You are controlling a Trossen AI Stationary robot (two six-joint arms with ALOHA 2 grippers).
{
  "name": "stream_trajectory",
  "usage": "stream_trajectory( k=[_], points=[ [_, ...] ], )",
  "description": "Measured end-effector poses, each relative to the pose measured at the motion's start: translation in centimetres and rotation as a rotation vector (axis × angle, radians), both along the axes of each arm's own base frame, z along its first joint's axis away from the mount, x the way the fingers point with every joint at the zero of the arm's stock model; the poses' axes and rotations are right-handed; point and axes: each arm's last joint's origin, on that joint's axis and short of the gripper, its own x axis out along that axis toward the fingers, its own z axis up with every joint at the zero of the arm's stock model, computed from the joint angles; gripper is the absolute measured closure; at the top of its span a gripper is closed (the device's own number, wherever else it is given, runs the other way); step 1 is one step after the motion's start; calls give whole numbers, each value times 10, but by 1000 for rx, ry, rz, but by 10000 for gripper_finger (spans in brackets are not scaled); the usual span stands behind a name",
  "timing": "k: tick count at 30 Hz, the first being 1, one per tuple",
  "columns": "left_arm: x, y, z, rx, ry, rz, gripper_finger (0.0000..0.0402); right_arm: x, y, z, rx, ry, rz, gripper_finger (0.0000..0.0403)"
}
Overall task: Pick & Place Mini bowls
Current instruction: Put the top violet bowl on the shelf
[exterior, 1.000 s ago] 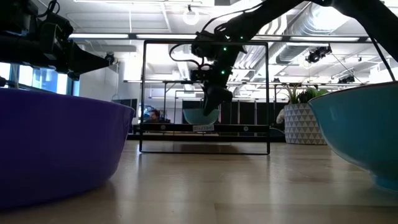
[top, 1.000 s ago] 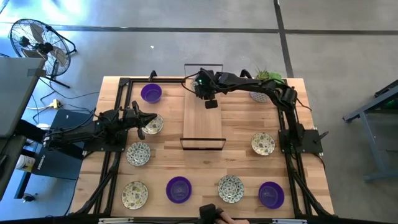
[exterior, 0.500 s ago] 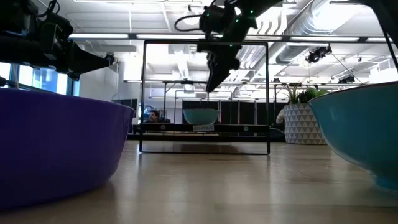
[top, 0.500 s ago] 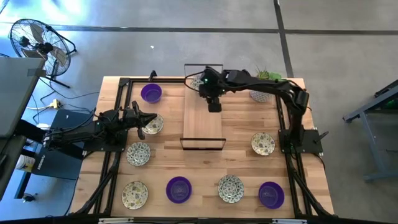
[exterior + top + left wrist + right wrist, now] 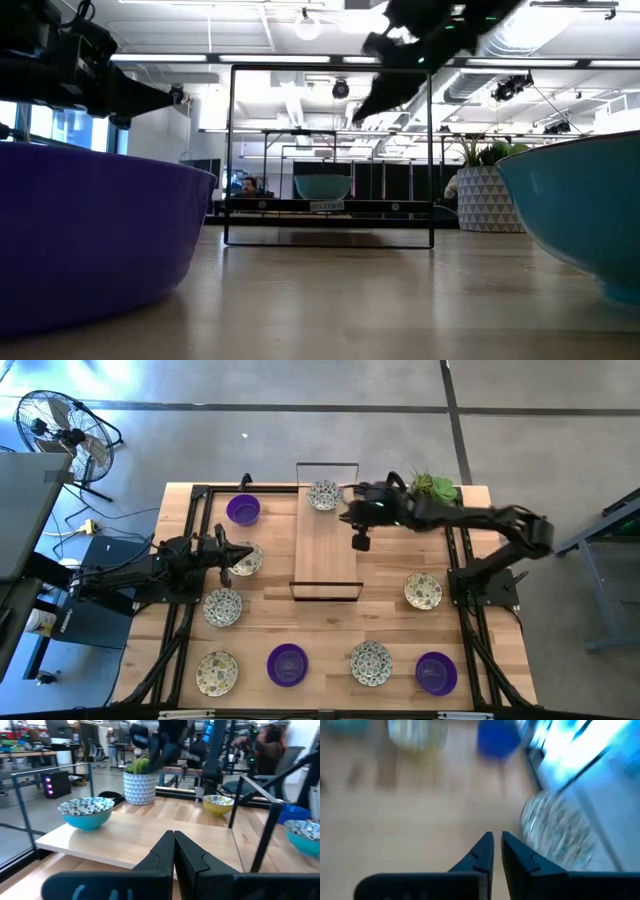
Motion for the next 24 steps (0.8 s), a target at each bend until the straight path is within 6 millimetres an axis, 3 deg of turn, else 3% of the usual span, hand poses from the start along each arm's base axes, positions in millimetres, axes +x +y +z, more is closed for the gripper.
stream_trajectory(
  k=[8, 14, 24],
  points=[
    [0, -1, -1, -40, 3, -31, 401, -61, 25, -22, -96, -375, -15, 401],
    [1, -1, -2, -63, 13, -42, 401, -98, 39, -36, -70, -518, -27, 399],
    [-1, 0, 7, -64, 9, -13, 401, -125, 49, -46, -83, -556, -26, 401]
  ],
)
